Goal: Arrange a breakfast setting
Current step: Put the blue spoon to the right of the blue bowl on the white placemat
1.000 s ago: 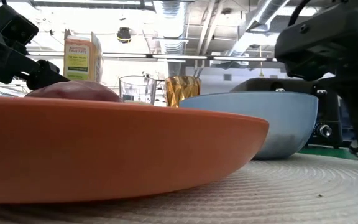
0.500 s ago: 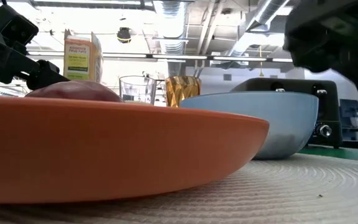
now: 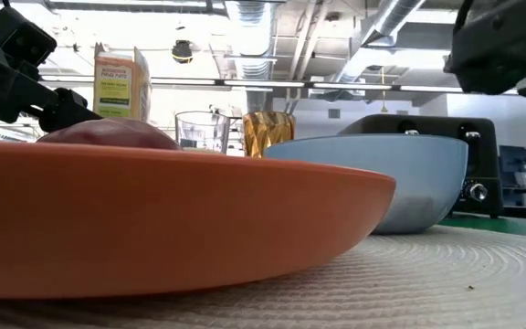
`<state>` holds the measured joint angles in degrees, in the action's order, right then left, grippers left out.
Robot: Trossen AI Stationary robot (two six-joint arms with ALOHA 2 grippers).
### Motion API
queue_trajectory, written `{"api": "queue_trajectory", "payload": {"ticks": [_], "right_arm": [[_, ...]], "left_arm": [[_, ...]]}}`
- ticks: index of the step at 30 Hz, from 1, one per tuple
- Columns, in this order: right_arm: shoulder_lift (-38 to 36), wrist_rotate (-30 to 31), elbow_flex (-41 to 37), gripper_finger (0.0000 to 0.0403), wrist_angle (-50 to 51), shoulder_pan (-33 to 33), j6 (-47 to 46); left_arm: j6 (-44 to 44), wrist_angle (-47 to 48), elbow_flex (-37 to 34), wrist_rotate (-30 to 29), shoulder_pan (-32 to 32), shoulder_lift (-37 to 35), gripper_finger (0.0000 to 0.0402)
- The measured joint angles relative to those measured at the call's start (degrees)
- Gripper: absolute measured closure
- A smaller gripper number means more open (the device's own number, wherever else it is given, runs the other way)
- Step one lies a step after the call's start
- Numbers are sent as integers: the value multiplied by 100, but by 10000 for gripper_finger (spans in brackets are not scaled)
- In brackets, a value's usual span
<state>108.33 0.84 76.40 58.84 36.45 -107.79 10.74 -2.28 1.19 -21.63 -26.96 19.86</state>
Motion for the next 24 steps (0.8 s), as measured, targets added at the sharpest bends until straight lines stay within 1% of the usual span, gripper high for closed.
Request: {"api": "queue_trajectory", "payload": {"ticks": [6, 12, 19, 24], "right_arm": [[50, -74, 0, 385, 271, -199, 331], [50, -111, 0, 385, 266, -360, 634], [53, -382, -2, 385, 452, -266, 627], [76, -490, -189, 385, 192, -206, 619]], "left_arm": [[0, 0, 0, 0, 0, 2, 23], [0, 0, 0, 1, 0, 1, 23], [0, 0, 0, 2, -1, 0, 23], [0, 0, 0, 0, 0, 0, 23]]}}
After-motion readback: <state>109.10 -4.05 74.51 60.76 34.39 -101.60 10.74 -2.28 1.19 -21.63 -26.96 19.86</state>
